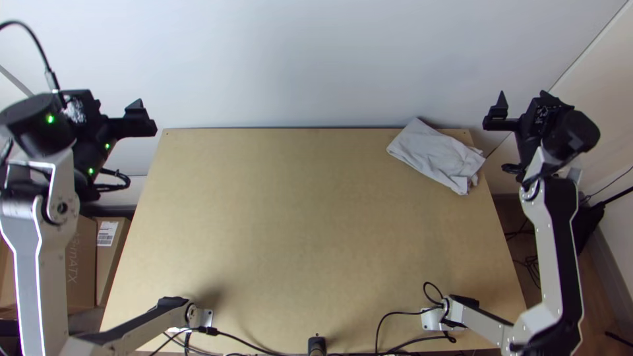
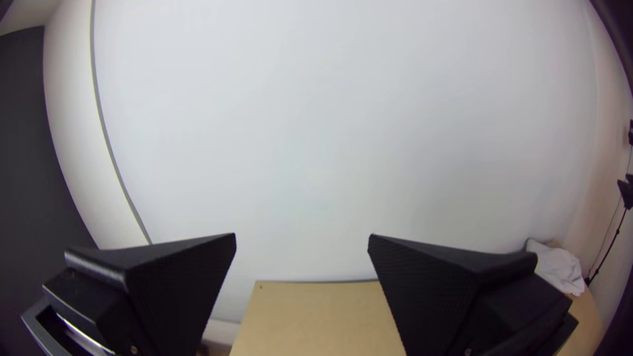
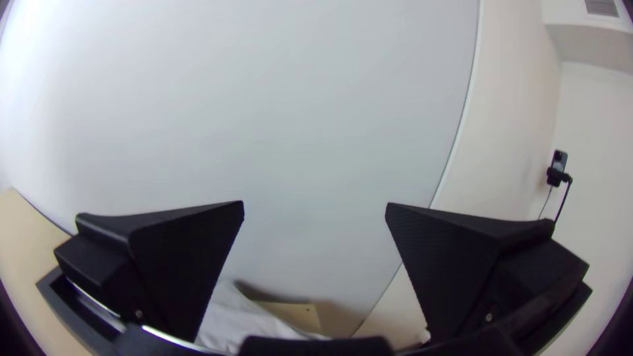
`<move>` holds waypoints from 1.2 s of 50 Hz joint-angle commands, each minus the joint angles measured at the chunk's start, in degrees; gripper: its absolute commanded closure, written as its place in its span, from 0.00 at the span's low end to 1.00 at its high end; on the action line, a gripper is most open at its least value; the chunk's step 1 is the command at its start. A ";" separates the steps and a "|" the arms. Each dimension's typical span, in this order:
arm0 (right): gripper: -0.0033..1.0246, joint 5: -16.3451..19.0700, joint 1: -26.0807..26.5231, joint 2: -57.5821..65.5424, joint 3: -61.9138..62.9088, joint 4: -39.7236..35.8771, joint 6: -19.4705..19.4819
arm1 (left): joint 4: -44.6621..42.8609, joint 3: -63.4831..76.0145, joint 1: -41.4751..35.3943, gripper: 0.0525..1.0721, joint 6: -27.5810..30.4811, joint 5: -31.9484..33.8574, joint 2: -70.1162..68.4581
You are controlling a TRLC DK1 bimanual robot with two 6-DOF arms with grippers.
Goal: Fold the t-shirt
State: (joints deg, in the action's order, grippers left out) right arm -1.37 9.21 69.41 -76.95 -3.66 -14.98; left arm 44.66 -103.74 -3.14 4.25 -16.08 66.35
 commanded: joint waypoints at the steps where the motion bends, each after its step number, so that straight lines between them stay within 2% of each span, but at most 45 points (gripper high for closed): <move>1: 0.04 -2.94 -5.43 -6.65 1.98 1.99 -1.98 | -6.34 9.09 0.15 0.05 2.87 -0.45 -7.46; 5: 0.04 -5.75 -11.94 -12.37 2.86 1.55 -1.28 | -9.95 15.06 0.15 0.05 2.96 -0.71 -12.03; 13: 0.04 -6.98 -24.68 -24.76 7.34 1.02 -0.40 | -14.43 26.14 0.24 0.05 2.34 -1.85 -21.43; 16: 0.04 -7.69 -27.76 -28.27 8.39 -0.73 0.04 | -15.57 30.18 0.24 0.05 2.25 -1.85 -25.48; 23: 0.04 -7.86 -32.24 -37.85 12.88 1.02 1.62 | -20.23 39.94 0.32 0.05 2.87 -1.94 -35.15; 29: 0.04 -7.51 -33.03 -47.08 17.71 0.58 1.62 | -24.19 47.14 0.94 0.05 3.31 -1.94 -42.44; 34: 0.04 -6.81 -33.29 -55.43 22.54 0.94 -0.05 | -28.49 53.82 1.03 0.05 3.40 -1.85 -49.65; 37: 0.04 -6.81 -33.56 -58.68 24.56 0.85 -1.28 | -29.20 57.60 0.41 0.05 3.40 -1.50 -54.31; 45: 0.04 -6.90 -33.38 -65.54 30.80 1.29 -1.28 | -29.55 66.83 -0.12 0.05 2.87 -1.24 -66.08; 52: 0.04 -7.51 -33.56 -69.76 39.86 9.37 -1.98 | -29.46 70.43 0.24 0.05 1.73 -2.03 -66.70; 60: 0.04 -8.83 -33.56 -69.58 47.94 11.31 -2.24 | -32.98 77.73 0.76 0.05 1.81 -2.29 -66.61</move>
State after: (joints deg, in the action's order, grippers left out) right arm -9.37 -23.77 0.34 -34.41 5.41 -15.73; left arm 13.80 -30.61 -2.87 6.48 -17.80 0.30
